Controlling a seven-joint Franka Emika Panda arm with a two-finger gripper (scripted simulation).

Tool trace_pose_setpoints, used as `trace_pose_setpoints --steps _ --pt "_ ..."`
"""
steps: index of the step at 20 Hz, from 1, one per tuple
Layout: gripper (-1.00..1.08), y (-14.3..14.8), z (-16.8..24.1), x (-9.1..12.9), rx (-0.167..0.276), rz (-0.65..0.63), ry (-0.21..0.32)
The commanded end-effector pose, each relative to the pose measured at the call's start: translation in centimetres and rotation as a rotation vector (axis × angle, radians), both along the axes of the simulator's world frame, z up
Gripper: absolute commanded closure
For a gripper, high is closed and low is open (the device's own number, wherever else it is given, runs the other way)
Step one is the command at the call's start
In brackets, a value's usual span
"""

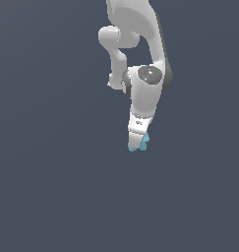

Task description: Pick up the object and move it to a goal position.

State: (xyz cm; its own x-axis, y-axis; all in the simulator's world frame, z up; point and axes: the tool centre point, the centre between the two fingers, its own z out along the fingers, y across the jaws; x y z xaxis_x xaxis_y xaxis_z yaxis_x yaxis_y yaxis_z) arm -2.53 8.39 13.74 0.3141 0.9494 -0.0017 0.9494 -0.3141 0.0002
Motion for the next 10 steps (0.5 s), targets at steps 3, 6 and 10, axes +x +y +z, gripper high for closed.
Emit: trace_pose_setpoints --steps 3,6,10 --pt "-0.92 0.43 -0.47 -0.41 0.0 0.135 0.0" --pt "-0.92 0.69 -0.74 -0.65 0.0 0.214 0.0" --pt "-0.92 0.98 -1.02 -0.92 0.001 0.299 0.0"
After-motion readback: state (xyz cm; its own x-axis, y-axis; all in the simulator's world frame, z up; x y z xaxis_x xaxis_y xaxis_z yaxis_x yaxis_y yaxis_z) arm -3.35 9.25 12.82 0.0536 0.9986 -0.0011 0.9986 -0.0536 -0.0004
